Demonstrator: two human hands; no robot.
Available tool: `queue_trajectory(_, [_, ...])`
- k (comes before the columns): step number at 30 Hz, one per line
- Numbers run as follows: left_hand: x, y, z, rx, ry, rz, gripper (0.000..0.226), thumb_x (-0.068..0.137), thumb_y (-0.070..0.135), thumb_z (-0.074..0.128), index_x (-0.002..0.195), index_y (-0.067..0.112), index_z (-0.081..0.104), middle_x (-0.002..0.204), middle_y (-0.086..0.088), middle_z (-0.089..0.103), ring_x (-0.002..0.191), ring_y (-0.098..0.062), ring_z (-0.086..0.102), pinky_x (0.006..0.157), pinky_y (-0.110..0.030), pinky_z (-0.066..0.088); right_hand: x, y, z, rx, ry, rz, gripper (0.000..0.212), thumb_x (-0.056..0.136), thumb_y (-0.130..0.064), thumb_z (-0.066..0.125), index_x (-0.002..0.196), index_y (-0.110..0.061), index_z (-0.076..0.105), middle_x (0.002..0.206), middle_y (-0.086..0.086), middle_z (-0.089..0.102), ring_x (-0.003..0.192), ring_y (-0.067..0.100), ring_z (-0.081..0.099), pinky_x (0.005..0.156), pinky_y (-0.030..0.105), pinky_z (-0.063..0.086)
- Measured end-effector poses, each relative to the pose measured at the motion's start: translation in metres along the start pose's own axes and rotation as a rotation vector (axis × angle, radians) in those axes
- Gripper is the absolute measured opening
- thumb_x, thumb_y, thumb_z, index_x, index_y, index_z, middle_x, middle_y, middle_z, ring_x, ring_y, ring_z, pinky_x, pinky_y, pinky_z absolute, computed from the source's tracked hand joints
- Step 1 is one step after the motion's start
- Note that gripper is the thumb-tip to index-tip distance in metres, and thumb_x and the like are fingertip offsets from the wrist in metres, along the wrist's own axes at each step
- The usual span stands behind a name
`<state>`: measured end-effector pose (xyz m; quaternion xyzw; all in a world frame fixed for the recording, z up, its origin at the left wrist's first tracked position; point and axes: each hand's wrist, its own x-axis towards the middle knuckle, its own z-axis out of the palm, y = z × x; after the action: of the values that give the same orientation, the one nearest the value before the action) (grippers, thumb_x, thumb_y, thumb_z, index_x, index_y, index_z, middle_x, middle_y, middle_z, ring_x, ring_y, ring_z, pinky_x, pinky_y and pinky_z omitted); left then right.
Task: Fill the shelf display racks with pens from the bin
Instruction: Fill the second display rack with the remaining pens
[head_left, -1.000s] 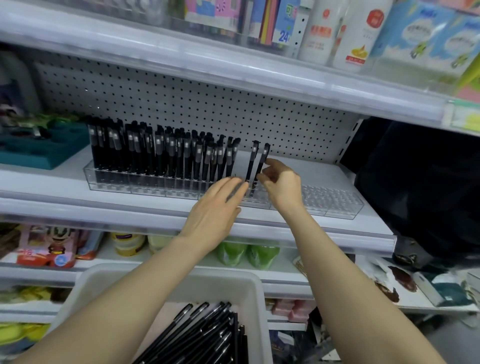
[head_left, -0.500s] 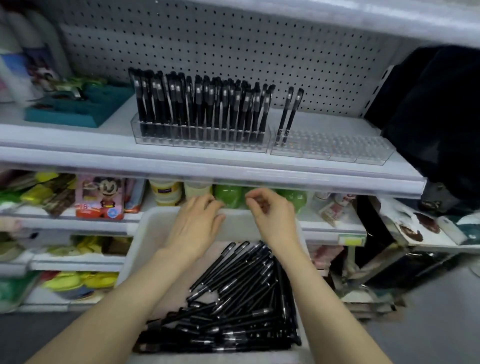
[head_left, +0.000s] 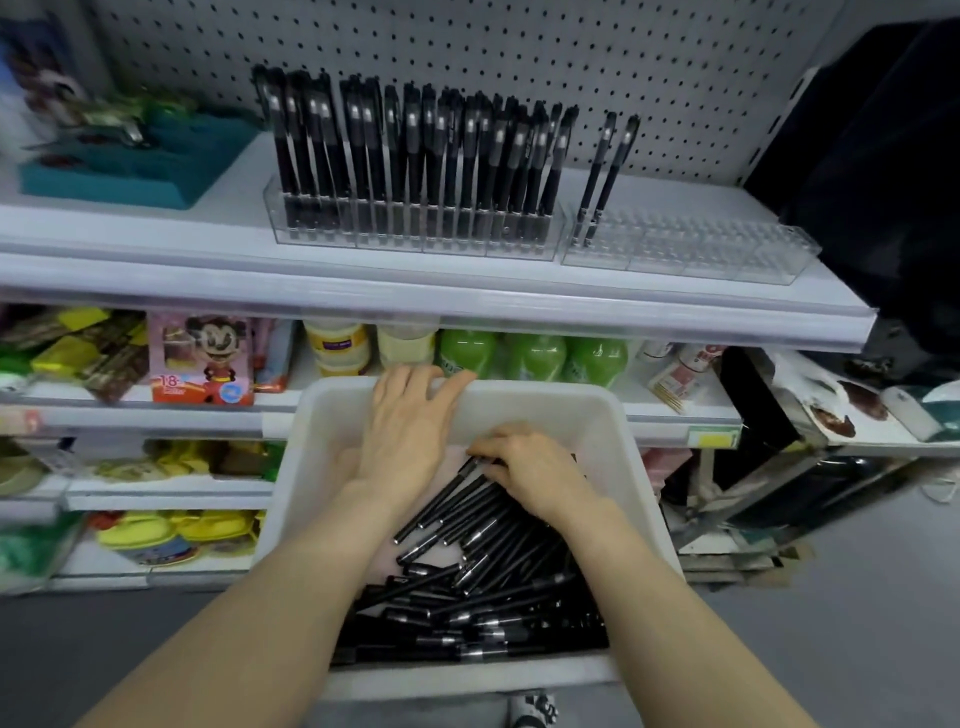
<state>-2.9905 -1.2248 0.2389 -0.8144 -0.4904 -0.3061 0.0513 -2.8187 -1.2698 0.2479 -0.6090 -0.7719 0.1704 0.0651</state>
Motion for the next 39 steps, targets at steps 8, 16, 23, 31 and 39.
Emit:
queue_trajectory(8, [-0.001,0.001,0.001,0.023,-0.009,-0.005,0.038,0.093,0.018,0.058,0.13,0.027,0.059,0.108,-0.008,0.057,0.101,-0.03,0.045,0.098,-0.04,0.032,-0.001,-0.007,-0.007,-0.066,-0.018,0.017,0.012,0.085,-0.024,0.066,0.096,-0.021,0.064,0.105,0.001,0.062,0.101,0.022,0.055,0.078,0.036,0.047])
queue_trajectory(16, [-0.001,0.013,-0.015,-0.15,0.038,0.021,0.039,0.096,0.026,0.046,0.132,0.02,0.059,0.121,-0.006,0.055,0.114,-0.027,0.045,0.102,-0.039,0.036,-0.014,0.011,-0.029,0.413,0.137,0.145,0.011,0.084,-0.025,0.074,0.088,-0.015,0.071,0.08,-0.007,0.065,0.073,0.006,0.057,0.072,0.025,0.045])
queue_trajectory(23, [0.015,0.036,-0.025,-0.132,-0.016,0.141,0.038,0.096,0.035,0.041,0.113,0.014,0.067,0.096,-0.001,0.064,0.097,-0.024,0.053,0.101,-0.044,0.041,-0.022,0.0,-0.085,1.128,0.528,0.18,0.01,0.087,-0.013,0.072,0.082,-0.005,0.068,0.075,0.01,0.069,0.073,0.018,0.067,0.057,0.026,0.051])
queue_trajectory(31, [0.075,0.081,-0.041,-0.187,-0.113,0.029,0.027,0.099,0.036,0.042,0.104,0.023,0.065,0.098,0.004,0.065,0.094,-0.021,0.056,0.075,-0.038,0.047,-0.01,0.009,-0.117,1.222,0.58,0.064,0.01,0.087,-0.004,0.069,0.097,-0.002,0.069,0.082,0.011,0.071,0.072,0.018,0.065,0.071,0.028,0.055])
queue_trajectory(39, [0.151,0.103,-0.036,-0.054,-0.026,0.169,0.044,0.094,0.014,0.06,0.138,0.011,0.052,0.139,-0.008,0.051,0.128,-0.025,0.045,0.099,-0.042,0.048,0.009,0.069,-0.217,0.955,0.885,0.108,0.004,0.091,-0.009,0.066,0.092,-0.012,0.068,0.081,0.011,0.071,0.072,0.018,0.068,0.061,0.027,0.056])
